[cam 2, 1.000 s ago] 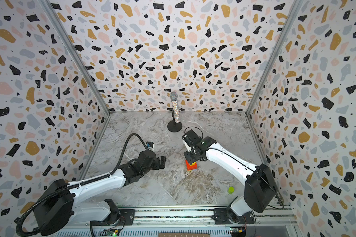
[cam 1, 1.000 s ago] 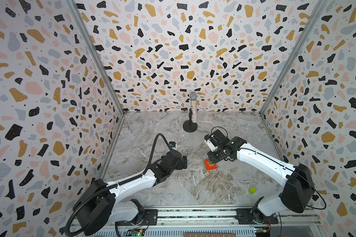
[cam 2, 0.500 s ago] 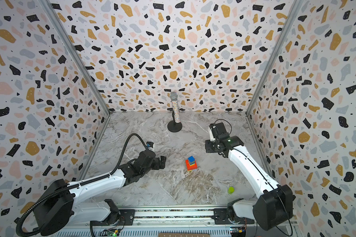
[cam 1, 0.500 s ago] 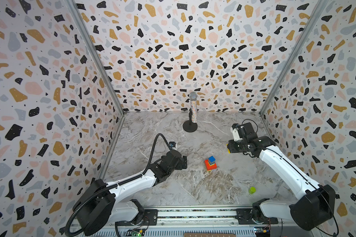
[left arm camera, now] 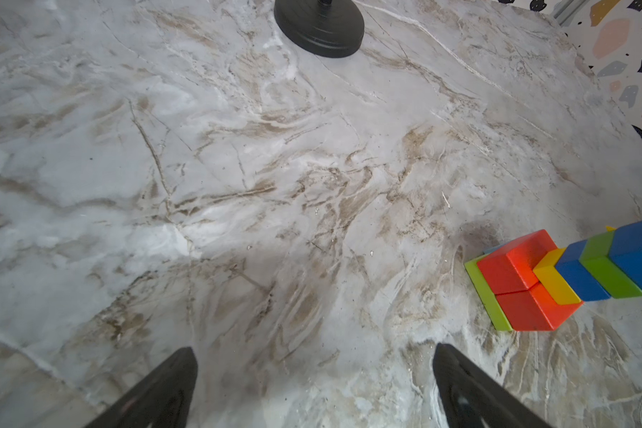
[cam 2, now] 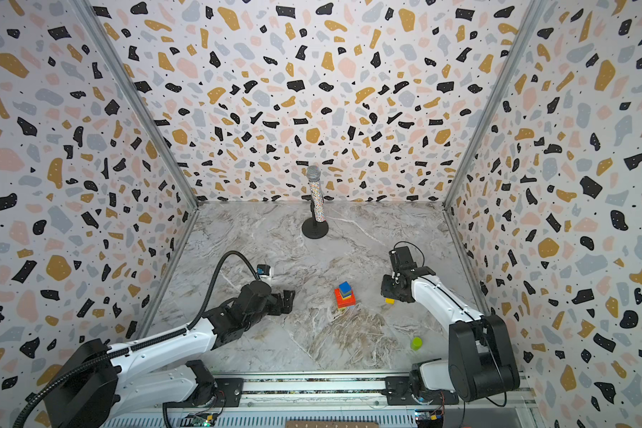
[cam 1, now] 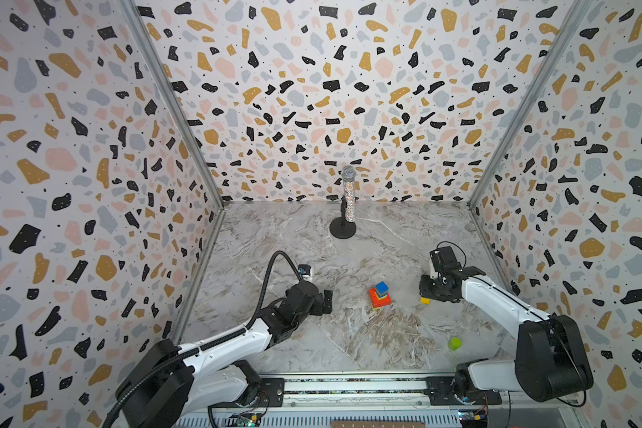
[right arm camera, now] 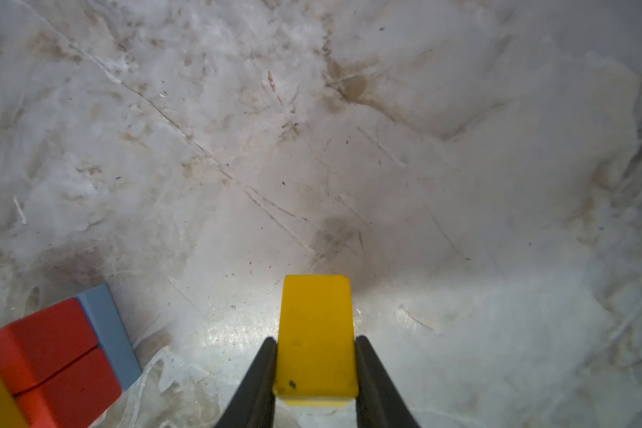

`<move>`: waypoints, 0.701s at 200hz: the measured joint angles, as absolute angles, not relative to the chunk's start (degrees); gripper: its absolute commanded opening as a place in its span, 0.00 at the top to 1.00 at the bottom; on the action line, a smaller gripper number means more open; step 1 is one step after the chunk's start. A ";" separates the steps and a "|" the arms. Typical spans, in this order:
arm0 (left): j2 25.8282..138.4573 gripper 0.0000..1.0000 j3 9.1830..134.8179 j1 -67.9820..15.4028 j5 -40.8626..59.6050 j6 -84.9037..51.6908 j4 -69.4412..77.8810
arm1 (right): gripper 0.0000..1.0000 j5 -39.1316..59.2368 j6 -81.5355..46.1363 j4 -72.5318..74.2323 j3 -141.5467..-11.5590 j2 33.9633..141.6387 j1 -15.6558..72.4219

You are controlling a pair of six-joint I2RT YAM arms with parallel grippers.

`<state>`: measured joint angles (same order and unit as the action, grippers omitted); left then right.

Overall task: Build the wood block tower
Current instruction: 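Carry the yellow block away and set it on the table with the right gripper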

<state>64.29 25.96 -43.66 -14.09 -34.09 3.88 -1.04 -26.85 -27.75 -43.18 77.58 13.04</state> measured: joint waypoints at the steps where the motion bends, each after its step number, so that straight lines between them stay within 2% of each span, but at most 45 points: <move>1: 64.27 0.00 25.93 -43.66 -14.06 -34.09 3.90 | 0.64 -1.06 -26.92 -27.73 -43.11 77.60 13.04; 15: 63.90 0.00 25.47 -43.66 -13.72 -34.11 4.19 | 0.51 -1.63 -27.73 -27.00 -42.09 77.65 13.04; 47: 62.43 0.00 24.84 -43.66 -12.67 -34.13 5.04 | 0.35 -2.81 -28.40 -26.06 -40.49 77.58 13.15; 87: 60.86 0.00 23.90 -43.66 -11.84 -34.15 6.13 | 0.34 -6.26 -31.62 -29.47 -40.14 73.45 13.32; 140: 60.71 0.00 19.70 -43.66 -9.82 -34.68 8.69 | 0.35 -12.36 -46.41 -39.92 -37.47 57.41 13.26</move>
<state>60.71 19.70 -43.66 -9.82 -34.68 8.69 -12.36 -46.41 -39.92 -37.47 57.41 13.26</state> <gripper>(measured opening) 0.998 0.655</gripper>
